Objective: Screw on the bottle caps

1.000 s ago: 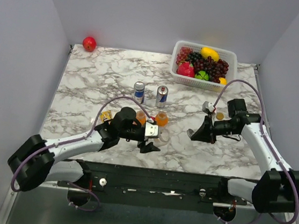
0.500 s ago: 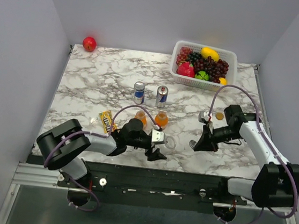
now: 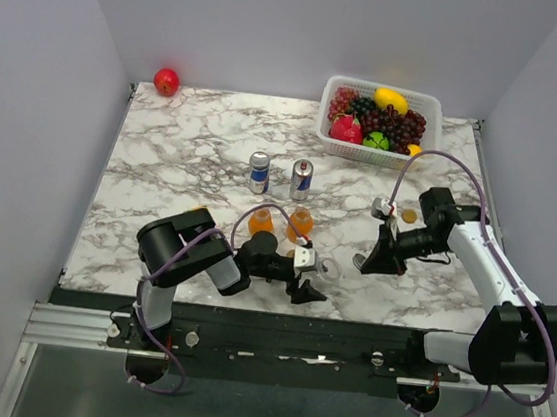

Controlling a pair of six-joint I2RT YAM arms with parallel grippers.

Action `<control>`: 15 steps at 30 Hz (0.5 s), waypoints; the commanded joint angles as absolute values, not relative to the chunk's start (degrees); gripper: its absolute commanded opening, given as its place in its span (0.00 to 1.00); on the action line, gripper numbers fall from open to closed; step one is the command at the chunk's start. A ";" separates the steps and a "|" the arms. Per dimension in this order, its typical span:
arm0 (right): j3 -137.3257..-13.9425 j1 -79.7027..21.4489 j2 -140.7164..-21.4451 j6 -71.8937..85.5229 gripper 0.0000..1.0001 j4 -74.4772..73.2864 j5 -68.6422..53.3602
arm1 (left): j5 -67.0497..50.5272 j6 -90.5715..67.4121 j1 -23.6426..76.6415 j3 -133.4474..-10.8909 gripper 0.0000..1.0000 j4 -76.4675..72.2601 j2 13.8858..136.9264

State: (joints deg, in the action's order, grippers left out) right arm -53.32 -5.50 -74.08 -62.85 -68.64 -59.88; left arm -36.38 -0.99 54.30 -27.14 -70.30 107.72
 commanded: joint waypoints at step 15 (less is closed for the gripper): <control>-60.20 -5.19 -78.13 -58.62 0.08 -66.88 -59.41 | -31.38 -3.61 55.99 -21.81 0.98 -90.09 112.95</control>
State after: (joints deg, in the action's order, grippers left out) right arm -57.76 -5.50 -77.30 -59.48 -67.66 -59.79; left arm -33.74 -4.25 55.61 -24.45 -77.97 113.58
